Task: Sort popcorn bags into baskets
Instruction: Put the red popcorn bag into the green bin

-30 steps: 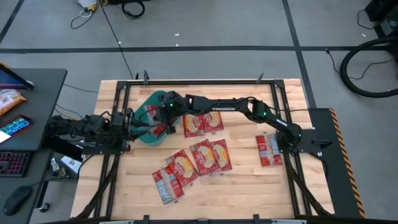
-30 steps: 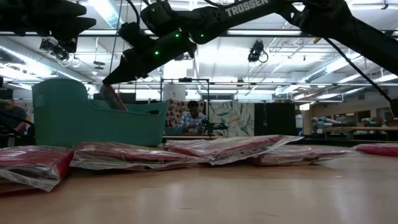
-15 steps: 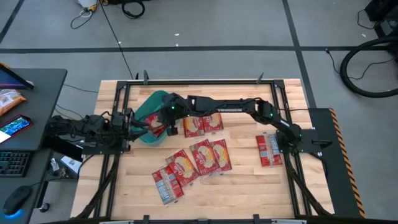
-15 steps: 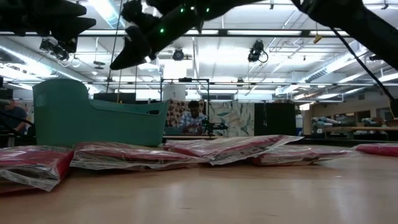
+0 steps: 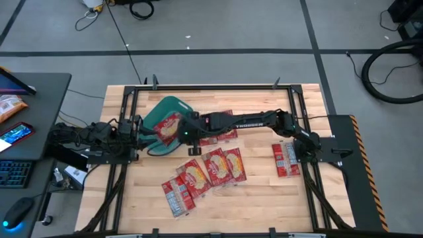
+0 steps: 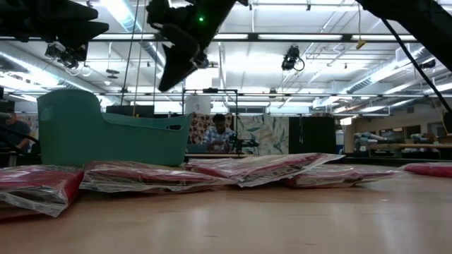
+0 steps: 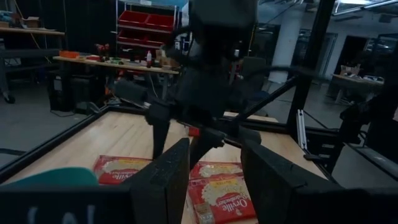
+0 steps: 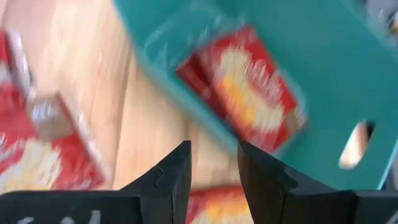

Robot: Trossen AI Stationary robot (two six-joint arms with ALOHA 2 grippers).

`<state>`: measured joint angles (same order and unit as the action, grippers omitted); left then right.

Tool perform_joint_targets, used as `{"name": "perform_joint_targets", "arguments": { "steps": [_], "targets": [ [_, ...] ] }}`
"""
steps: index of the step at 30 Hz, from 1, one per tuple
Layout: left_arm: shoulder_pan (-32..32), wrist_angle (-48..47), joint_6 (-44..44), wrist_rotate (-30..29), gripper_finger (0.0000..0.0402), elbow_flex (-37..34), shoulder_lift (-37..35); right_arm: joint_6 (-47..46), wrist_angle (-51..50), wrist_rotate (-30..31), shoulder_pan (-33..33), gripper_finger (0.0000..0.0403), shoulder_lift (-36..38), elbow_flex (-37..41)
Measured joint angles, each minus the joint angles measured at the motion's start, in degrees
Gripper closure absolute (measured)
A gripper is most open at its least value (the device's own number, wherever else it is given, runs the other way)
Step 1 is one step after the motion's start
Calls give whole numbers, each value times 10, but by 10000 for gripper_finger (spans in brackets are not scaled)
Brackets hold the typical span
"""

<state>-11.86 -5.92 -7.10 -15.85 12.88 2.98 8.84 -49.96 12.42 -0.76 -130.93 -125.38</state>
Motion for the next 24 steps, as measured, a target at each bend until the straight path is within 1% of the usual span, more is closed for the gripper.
{"name": "perform_joint_targets", "arguments": {
  "steps": [5,13,24],
  "targets": [
    [0,-3,-2,0,251,0,0,-52,-61,5,-16,269,0,0],
    [0,-4,-2,0,251,0,0,-110,-139,58,-45,269,0,0],
    [0,-5,-10,0,251,0,0,-176,-197,63,-57,268,-1,4]
  ]
}}
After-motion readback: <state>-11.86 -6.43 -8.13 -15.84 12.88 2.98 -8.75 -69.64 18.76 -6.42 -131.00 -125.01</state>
